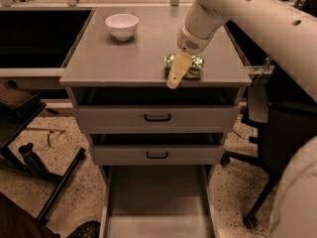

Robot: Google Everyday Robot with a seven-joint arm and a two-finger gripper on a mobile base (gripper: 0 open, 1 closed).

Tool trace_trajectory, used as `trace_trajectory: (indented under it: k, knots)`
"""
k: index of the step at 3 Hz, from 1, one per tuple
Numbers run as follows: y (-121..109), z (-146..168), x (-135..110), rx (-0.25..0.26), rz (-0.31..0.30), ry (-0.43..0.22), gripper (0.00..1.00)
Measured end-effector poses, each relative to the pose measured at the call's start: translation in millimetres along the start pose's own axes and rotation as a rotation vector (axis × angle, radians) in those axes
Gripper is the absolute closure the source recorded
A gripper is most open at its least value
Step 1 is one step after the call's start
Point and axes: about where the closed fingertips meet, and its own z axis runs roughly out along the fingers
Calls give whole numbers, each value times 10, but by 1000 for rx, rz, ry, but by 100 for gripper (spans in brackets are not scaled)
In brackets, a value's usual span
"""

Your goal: Place green can into bottom drawer

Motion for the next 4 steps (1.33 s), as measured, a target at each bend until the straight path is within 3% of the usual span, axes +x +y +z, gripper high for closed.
trace_trajectory:
  k: [2, 3, 4]
  knots:
    - [-42, 305, 98, -51, 18, 46, 0]
    - [-24, 458, 234, -132, 40, 28, 18]
    - [-22, 471, 209, -143, 43, 18, 41]
